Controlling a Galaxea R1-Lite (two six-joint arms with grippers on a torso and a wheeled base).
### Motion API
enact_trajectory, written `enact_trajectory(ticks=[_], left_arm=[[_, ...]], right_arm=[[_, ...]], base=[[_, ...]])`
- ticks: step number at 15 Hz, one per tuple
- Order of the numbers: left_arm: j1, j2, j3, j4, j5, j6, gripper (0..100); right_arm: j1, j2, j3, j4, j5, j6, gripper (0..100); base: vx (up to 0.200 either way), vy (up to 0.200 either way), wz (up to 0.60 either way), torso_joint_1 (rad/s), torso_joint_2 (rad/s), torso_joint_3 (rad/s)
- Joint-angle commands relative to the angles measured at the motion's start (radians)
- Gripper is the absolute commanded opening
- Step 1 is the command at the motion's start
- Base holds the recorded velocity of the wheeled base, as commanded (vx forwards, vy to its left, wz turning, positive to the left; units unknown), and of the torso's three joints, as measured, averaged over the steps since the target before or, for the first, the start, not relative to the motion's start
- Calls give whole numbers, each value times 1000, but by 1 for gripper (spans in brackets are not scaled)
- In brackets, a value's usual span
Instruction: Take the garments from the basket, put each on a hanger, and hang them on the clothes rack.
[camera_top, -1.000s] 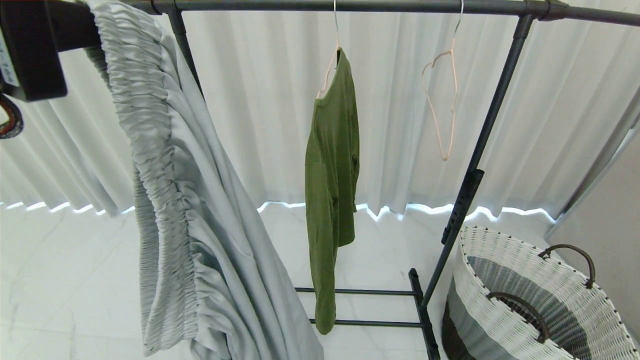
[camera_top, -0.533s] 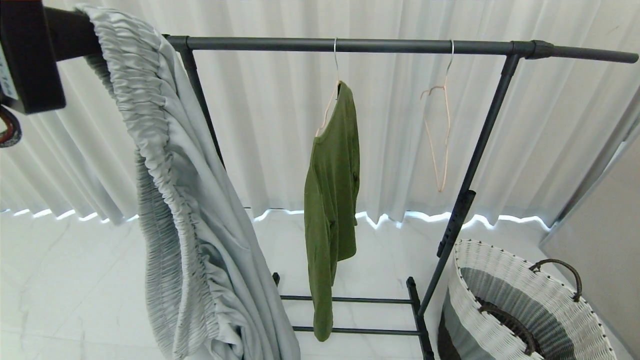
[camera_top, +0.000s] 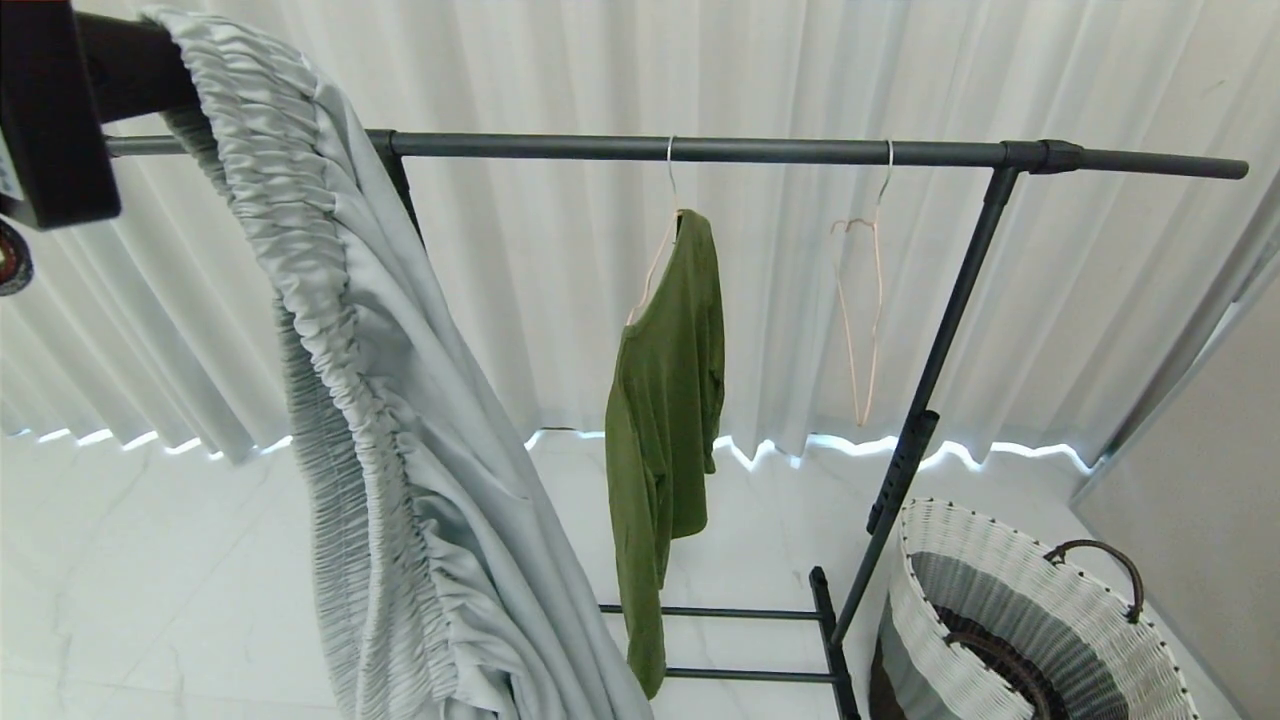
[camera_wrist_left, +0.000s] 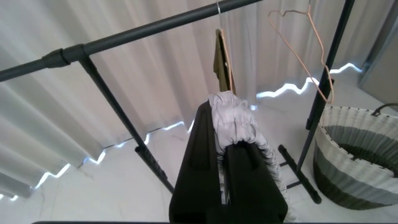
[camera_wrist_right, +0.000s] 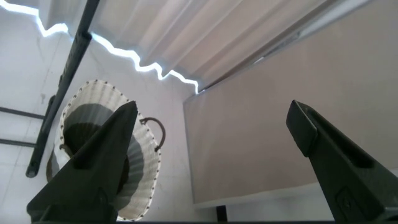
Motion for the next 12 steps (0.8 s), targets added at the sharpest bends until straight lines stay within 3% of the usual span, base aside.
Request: enact_trajectory(ticks=[1, 2, 10, 12], left_arm=[[0, 0, 0, 0, 1, 0, 0], [0, 0, -2, 0, 1, 0, 0], [0, -1, 1, 0, 1, -1, 0], [0, -4, 7, 0, 0, -1, 0]], right_arm=[[0, -9, 47, -40, -1, -5, 100], [0, -10, 66, -69, -1, -7, 100], [0, -10, 81, -93, -1, -5, 100], [0, -9, 81, -93, 1, -2, 100]], base=[[0, 0, 0, 0, 0, 0], [0, 0, 0, 0, 0, 0], [0, 200, 0, 5, 1, 0], [0, 0, 0, 0, 0, 0]])
